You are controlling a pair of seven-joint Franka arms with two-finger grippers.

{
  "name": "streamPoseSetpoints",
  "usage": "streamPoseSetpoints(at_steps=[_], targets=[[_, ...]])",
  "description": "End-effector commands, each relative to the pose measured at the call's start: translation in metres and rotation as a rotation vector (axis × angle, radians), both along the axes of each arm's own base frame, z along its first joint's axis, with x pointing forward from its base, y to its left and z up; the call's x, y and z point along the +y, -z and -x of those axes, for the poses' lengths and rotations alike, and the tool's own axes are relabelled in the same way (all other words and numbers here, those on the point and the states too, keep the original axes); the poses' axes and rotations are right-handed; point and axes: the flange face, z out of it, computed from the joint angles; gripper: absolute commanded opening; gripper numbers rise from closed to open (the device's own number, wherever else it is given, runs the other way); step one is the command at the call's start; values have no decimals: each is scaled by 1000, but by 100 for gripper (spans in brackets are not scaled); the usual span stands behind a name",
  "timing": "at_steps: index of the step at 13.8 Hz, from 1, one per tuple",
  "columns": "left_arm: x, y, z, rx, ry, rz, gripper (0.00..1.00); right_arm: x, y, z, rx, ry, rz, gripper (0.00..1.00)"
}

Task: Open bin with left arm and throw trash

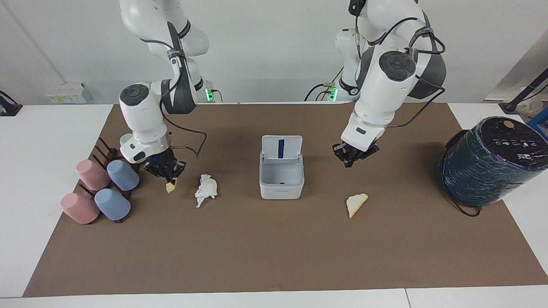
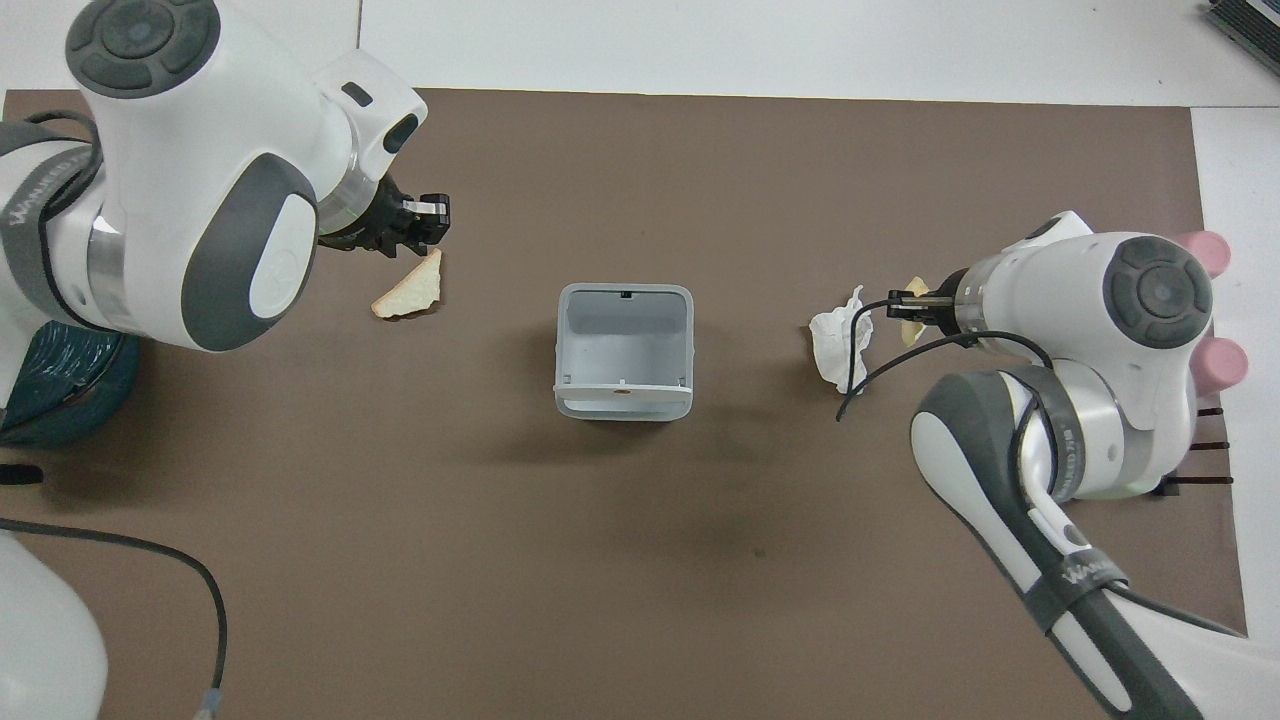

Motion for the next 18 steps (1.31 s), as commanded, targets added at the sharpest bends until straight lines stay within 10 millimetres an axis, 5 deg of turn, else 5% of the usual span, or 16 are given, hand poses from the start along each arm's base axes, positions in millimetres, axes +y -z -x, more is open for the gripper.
streamPoseSetpoints(at_steps=[1,7,10,13,18], targets=[[24,12,4,-58,30,-1,100,30,-29,-3,-7,81,-29,0],[30,100,-11,-99,5,-6,100,137,-49,20,-39,112,-115,0],[28,156,-24,-140,78,-40,100,159,-49,20,-69,121,-216,0],[43,179,-19,-125,286,-74,100,177,-48,29,-57,101,-233,0],[52,226,17,-78,428,-90,100,203,-36,31,-83,98,-328,4]])
